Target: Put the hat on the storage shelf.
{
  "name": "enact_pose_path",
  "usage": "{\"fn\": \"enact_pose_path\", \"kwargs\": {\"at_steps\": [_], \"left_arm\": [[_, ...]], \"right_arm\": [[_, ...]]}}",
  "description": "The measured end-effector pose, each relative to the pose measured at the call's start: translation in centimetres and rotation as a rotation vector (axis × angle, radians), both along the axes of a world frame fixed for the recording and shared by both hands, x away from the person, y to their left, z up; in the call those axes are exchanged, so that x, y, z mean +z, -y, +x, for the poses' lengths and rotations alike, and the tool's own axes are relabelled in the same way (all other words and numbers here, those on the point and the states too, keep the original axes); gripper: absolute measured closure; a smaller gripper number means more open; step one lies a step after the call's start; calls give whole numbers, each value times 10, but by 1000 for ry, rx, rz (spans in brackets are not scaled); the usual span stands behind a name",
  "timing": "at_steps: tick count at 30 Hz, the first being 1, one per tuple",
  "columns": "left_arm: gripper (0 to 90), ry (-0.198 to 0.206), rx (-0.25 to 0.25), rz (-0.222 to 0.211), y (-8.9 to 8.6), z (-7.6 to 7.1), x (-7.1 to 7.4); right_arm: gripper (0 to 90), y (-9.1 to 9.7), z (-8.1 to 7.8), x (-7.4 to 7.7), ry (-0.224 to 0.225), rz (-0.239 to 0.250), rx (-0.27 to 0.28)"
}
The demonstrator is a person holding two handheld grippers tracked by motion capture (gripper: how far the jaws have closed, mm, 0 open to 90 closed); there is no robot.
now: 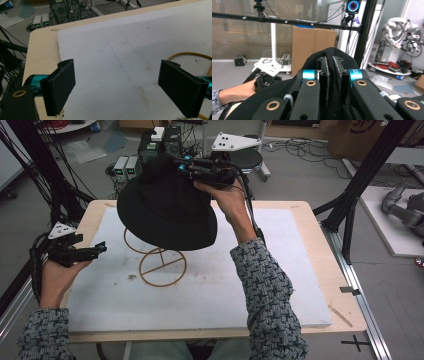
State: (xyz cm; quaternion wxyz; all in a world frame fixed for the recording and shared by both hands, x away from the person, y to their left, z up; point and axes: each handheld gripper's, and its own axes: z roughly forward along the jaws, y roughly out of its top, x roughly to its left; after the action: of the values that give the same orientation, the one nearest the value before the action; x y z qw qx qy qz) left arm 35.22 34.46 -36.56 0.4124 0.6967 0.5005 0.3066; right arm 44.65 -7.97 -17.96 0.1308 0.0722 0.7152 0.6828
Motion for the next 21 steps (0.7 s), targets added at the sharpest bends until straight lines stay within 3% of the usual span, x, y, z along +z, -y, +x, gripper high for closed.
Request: {"fn": "enact_pose_path", "kwargs": {"at_steps": [8,21], "left_arm": [[147,7,-1,-1,-1,-1,2],[147,7,6,-6,-3,-1,3]], "right_arm": [[852,-23,-4,-4,8,-45,67],[851,-39,-4,-13,10,-87,153]]}}
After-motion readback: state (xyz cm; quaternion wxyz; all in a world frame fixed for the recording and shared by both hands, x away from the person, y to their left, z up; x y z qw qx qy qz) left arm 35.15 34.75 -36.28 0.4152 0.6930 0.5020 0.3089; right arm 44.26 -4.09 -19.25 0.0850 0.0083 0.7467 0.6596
